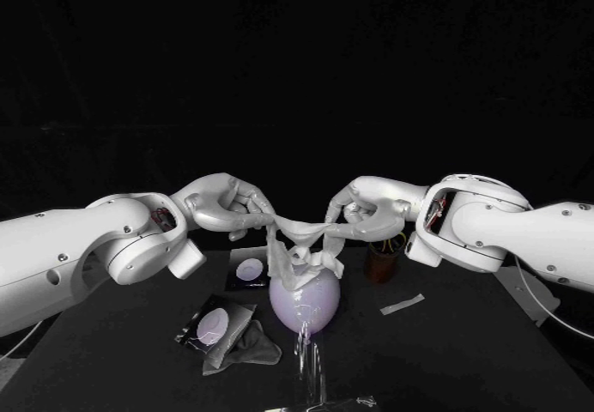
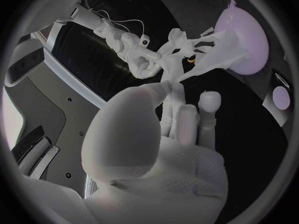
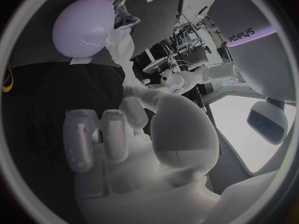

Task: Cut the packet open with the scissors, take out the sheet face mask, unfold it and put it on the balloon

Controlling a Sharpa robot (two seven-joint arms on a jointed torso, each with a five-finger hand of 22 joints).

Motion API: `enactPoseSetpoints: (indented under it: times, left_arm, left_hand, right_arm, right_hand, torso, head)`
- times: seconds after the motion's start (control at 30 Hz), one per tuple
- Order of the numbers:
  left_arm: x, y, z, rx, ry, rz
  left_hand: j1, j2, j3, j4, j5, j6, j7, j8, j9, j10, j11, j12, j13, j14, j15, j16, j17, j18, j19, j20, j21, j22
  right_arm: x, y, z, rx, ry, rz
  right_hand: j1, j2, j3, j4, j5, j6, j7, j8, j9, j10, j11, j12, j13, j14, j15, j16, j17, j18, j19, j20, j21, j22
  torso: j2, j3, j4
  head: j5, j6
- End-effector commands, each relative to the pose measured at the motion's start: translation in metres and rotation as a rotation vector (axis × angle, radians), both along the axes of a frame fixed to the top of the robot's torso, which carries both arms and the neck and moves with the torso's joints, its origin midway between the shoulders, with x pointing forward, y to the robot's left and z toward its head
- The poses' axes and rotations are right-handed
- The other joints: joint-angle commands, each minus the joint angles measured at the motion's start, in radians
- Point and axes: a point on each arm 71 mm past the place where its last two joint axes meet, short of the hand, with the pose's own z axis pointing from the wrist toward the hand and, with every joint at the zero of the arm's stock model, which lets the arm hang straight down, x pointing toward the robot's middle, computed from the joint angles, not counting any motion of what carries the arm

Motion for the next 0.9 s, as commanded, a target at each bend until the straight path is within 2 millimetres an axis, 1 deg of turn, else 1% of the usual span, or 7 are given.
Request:
enactPoseSetpoints:
  times: [0.03,0.17,0.23,0.43,0.5,0.77,0.9]
  left_arm:
    - [-0.009,-0.004,-0.005,0.001,0.096,-0.06]
    - [-0.017,-0.002,-0.009,0.001,0.13,-0.075]
    - [-0.021,-0.001,-0.011,0.005,0.146,-0.085]
    - [-0.034,0.001,-0.021,0.031,0.2,-0.116]
    - [-0.036,0.001,-0.027,0.039,0.218,-0.117]
    - [-0.036,0.001,-0.059,0.052,0.278,-0.068]
    - [-0.029,0.0,-0.074,0.063,0.281,-0.024]
  left_hand:
    - [-0.013,0.0,0.008,-0.005,0.003,0.0,0.007,0.005,0.036,0.004,0.0,0.004,-0.002,0.004,0.0,-0.001,-0.007,-0.018,0.002,-0.001,0.003,-0.003]
    - [-0.017,-0.001,0.011,-0.007,0.003,0.0,0.007,0.006,0.037,0.004,0.0,0.004,-0.002,0.003,-0.001,-0.002,-0.009,-0.018,0.004,-0.001,0.003,-0.002]
    - [-0.019,-0.001,0.013,-0.009,0.003,0.0,0.006,0.006,0.038,0.004,0.0,0.005,-0.002,0.002,-0.001,-0.002,-0.01,-0.018,0.004,-0.001,0.003,-0.001]
    - [-0.023,-0.001,0.016,-0.012,0.003,0.0,0.006,0.006,0.039,0.005,0.0,0.005,-0.002,0.004,-0.001,-0.002,-0.008,-0.021,0.014,-0.002,0.008,0.007]
    - [-0.025,-0.002,0.018,-0.015,0.003,0.0,0.006,0.006,0.039,0.005,0.0,0.006,-0.002,0.004,-0.001,-0.002,-0.01,-0.021,0.018,-0.002,0.01,0.011]
    - [-0.034,-0.001,0.025,-0.021,0.003,-0.002,0.007,0.007,0.042,0.005,0.0,0.006,-0.002,0.008,-0.002,-0.002,-0.006,-0.024,0.03,-0.003,0.015,0.02]
    - [-0.036,-0.002,0.026,-0.022,0.003,-0.002,0.007,0.007,0.042,0.005,0.0,0.006,-0.003,0.01,-0.002,-0.001,-0.002,-0.025,0.034,-0.003,0.018,0.024]
  right_arm:
    - [-0.01,0.003,-0.005,0.019,0.082,0.058]
    - [-0.021,0.004,-0.013,0.028,0.133,0.078]
    - [-0.027,0.004,-0.017,0.028,0.154,0.087]
    - [-0.038,0.003,-0.032,0.016,0.218,0.101]
    - [-0.039,0.002,-0.039,0.012,0.237,0.099]
    - [-0.037,-0.004,-0.062,-0.004,0.263,0.035]
    - [-0.029,-0.008,-0.074,-0.019,0.261,-0.019]
  right_hand:
    - [0.012,0.005,0.048,-0.056,0.002,0.0,-0.003,-0.003,0.0,-0.006,0.001,-0.003,-0.001,0.081,0.003,-0.002,0.188,-0.001,0.081,0.001,-0.004,0.245]
    - [0.016,0.006,0.042,-0.055,0.002,-0.002,-0.002,-0.005,-0.001,-0.012,0.002,-0.017,-0.01,0.079,0.003,-0.01,0.182,0.001,0.079,0.002,-0.009,0.244]
    - [0.016,0.006,0.042,-0.055,0.002,-0.002,-0.002,-0.005,-0.001,-0.012,0.002,-0.017,-0.01,0.079,0.003,-0.01,0.182,0.001,0.079,0.002,-0.009,0.244]
    - [0.018,0.007,0.04,-0.055,0.002,-0.003,-0.002,-0.006,-0.002,-0.012,0.002,-0.019,-0.011,0.079,0.003,-0.011,0.181,0.001,0.078,0.002,-0.01,0.243]
    - [0.018,0.007,0.04,-0.055,0.002,-0.003,-0.002,-0.006,-0.002,-0.012,0.002,-0.019,-0.011,0.079,0.003,-0.011,0.181,0.001,0.078,0.002,-0.01,0.243]
    - [0.02,0.007,0.038,-0.055,0.002,-0.003,-0.002,-0.007,-0.002,-0.013,0.002,-0.022,-0.013,0.078,0.003,-0.014,0.179,0.002,0.075,0.002,-0.015,0.242]
    - [0.02,0.007,0.038,-0.055,0.002,-0.003,-0.002,-0.007,-0.002,-0.014,0.002,-0.023,-0.013,0.077,0.003,-0.016,0.177,0.003,0.072,0.003,-0.019,0.24]
  torso:
    - [-0.012,0.0009,0.0018]
    - [-0.017,0.0013,0.0013]
    - [-0.02,0.0017,0.0012]
    - [-0.02,0.0012,0.0016]
    - [-0.018,0.0008,0.0021]
    - [-0.017,0.0011,0.0014]
    - [-0.014,0.0004,0.0012]
  head:
    - [0.002,-0.009]
    - [0.001,-0.03]
    - [0.002,-0.035]
    - [-0.002,-0.064]
    - [-0.003,-0.07]
    - [-0.01,-0.112]
    - [-0.015,-0.124]
